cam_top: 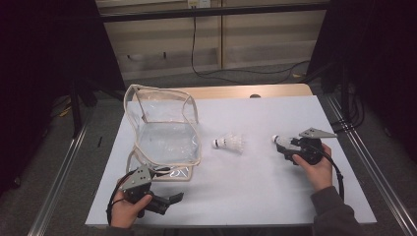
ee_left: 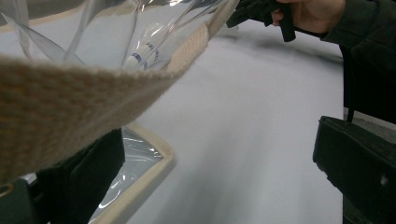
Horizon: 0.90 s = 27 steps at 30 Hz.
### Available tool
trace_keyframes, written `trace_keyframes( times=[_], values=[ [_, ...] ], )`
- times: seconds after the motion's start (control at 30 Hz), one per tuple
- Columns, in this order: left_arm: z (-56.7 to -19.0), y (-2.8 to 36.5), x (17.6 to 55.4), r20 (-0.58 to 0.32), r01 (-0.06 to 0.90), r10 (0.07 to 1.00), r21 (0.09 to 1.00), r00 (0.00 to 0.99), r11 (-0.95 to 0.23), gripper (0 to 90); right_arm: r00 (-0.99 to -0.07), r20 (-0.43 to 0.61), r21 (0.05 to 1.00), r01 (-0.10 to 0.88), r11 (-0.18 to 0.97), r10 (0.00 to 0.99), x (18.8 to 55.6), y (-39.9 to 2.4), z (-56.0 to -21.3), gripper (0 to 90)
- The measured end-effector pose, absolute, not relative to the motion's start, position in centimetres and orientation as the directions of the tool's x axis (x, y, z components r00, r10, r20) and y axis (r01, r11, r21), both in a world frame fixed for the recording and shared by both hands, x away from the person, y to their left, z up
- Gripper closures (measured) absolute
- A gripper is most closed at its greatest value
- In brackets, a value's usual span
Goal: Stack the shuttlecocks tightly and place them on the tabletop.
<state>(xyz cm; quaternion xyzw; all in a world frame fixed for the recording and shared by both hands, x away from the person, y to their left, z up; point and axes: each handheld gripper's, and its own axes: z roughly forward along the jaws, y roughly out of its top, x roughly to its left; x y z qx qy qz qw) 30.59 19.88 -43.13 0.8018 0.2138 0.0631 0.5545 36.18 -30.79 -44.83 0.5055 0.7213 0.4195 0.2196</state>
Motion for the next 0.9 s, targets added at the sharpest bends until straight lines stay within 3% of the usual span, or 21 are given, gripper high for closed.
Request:
trace_keyframes(
  times=[0.9],
  values=[
    [-43.15, 19.87, 30.60, -0.137, 0.273, 0.413, 0.916, 0.900, -0.293, 2.2, -0.381, 0.109, 0.811, 0.568, 0.139, 0.918, 36.75, -30.75, -45.40, 67.4]
  ],
)
